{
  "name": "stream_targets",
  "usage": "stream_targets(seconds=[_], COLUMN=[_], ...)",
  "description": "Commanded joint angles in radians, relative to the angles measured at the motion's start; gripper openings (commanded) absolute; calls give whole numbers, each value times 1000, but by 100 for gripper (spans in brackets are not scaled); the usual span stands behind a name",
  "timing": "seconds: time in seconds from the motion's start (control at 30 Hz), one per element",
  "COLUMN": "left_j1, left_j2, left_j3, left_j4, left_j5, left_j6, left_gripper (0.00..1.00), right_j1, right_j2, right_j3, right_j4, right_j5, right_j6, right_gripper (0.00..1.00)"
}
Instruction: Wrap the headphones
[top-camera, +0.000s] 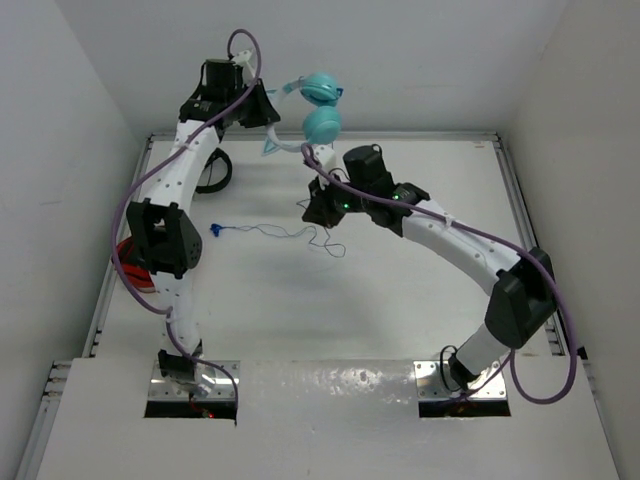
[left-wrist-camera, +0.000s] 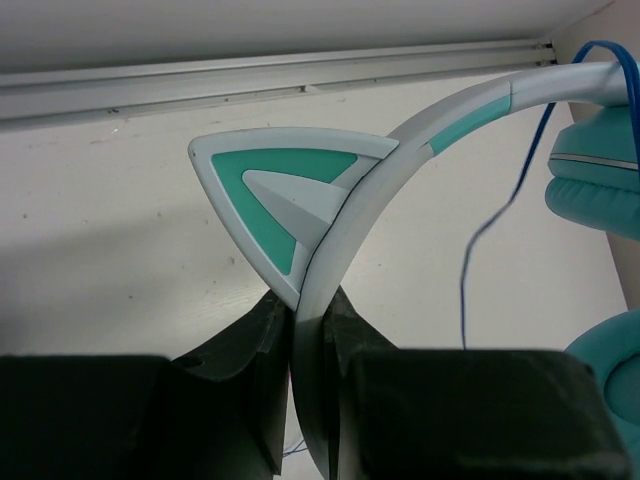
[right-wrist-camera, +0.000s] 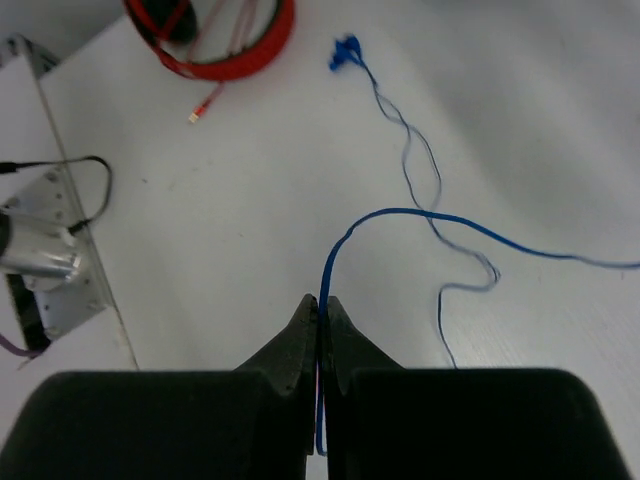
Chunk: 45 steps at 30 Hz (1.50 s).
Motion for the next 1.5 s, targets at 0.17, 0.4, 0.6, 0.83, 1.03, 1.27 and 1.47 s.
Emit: stream_targets(seconds=[0.17,0.4,0.6,0.83,1.03,1.27,1.47], left_j1=[-51,-154,-154,-164,-166,-158,-175], left_j2=[-39,-101,-111,-102,-104,-114,-114], left_j3=[-37,-140,-180,-136,-154,-46,186], left_j4=[76,-37,-80,-135,-307,-428,-574], left_j5=[33,23,-92,-88,40,115,310], left_j6=[126,527,652,839,1064,1048,1016], left_gripper=[0,0,0,0,0,0,0], right_j1=[25,-50,-177,-226,-292,-409,-415], right_j2=[7,131,130,52,58,57,161], right_j3=[309,581,619,577,617,492,577], right_j4=[-85,-307,-398,-385,-388,-318,-175], right_j5=[-16,162,231,300,361,349,187], right_j6=[-15,23,84,35,2,-35,71], right_gripper=[0,0,0,0,0,0,0])
